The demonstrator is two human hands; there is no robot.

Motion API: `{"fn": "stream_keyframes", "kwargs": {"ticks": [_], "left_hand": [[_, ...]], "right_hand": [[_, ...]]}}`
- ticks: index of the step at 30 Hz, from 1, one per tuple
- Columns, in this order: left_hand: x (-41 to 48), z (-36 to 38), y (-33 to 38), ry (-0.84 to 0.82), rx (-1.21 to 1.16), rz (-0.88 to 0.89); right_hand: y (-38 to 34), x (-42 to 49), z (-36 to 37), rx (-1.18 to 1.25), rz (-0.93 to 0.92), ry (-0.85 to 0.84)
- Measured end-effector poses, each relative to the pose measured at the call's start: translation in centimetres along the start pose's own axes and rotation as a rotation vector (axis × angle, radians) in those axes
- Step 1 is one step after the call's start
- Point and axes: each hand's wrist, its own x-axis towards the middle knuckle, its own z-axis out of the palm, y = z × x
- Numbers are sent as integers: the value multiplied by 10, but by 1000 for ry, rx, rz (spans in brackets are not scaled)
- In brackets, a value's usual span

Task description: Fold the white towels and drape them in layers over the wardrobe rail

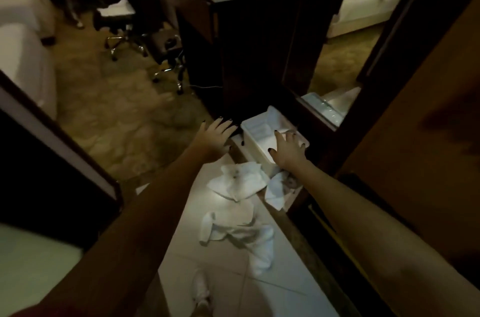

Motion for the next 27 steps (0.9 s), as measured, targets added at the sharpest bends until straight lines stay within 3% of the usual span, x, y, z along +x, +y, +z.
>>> {"fn": "stream_keyframes", "kwargs": {"ticks": [7, 14, 20, 27], "left_hand": [[45, 45, -116, -121, -13, 60], [102, 120, -153, -325, -163, 110], [170, 264, -160, -391, -183, 131], [240, 508, -149, -457, -307, 54]], "right_hand": [[-73, 98, 61, 136, 139, -80], [-74, 172, 139, 147, 245, -189], [-25, 259, 255, 213, 293, -241], [41, 362, 451, 142, 187, -290]]}}
